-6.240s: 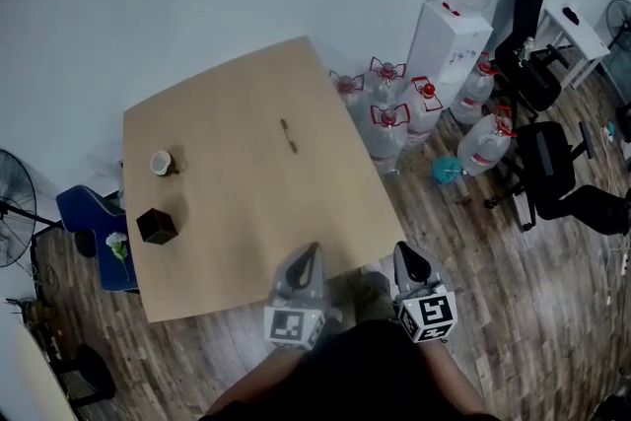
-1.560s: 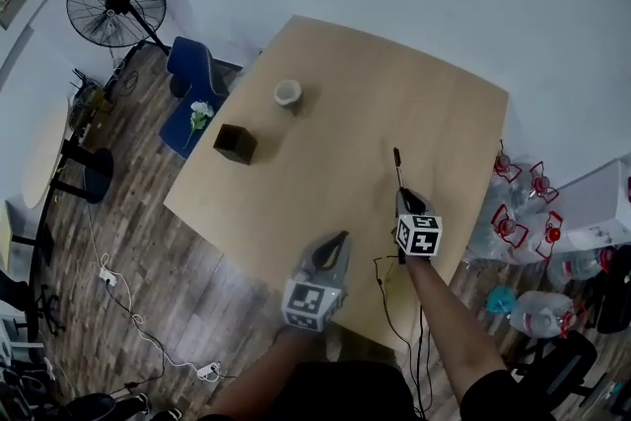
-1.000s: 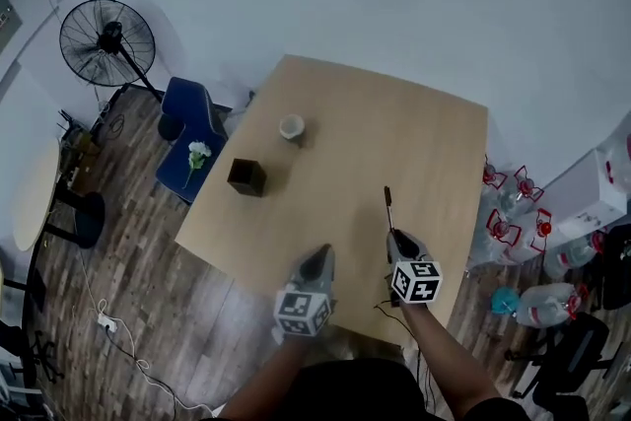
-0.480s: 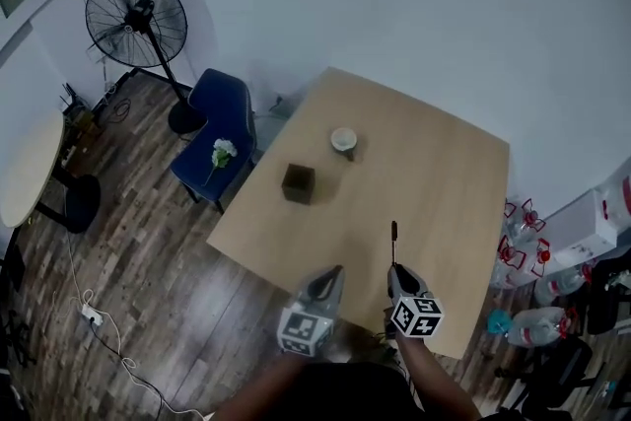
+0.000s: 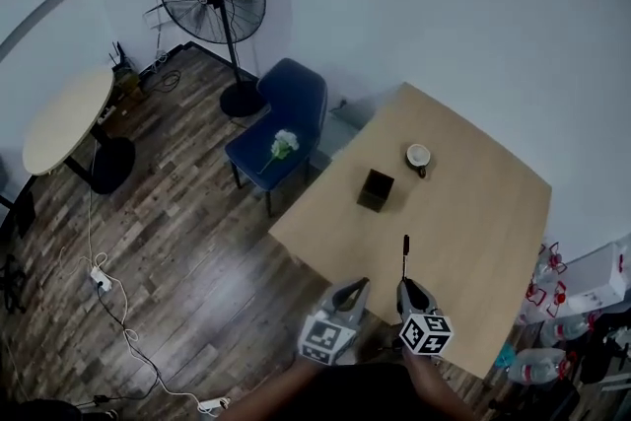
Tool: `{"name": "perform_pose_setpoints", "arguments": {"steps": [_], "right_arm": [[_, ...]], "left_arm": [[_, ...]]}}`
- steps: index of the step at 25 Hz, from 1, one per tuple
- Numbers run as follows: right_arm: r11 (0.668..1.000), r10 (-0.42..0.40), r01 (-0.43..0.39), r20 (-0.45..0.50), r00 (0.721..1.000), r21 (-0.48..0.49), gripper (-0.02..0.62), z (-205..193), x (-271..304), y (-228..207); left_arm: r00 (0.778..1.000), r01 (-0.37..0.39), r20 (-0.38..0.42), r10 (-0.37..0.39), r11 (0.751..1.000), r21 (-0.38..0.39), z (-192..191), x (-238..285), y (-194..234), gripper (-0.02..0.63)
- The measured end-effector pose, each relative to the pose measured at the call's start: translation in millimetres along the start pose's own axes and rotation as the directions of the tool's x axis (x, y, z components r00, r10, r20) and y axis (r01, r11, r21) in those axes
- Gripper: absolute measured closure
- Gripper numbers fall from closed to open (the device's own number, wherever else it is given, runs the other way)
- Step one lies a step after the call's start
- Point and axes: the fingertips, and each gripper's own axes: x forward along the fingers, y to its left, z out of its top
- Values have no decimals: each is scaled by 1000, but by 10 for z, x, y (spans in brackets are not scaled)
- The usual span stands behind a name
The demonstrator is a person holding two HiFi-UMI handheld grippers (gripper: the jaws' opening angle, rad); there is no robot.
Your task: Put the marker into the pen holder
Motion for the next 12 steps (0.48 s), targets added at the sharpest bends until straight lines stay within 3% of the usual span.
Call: {"name": "perform_pose_setpoints", "arguments": {"steps": [6,12], "right_arm": [[997,40,-42,-32,999,-67,548,40,64,312],[995,58,-59,-18,998,-78,548,245,342,167]], "left_arm": [[997,-76,22,77,997,-31,63,-353,440,604],[991,-130,32,133,989,-73,73,-254,738,604]]}}
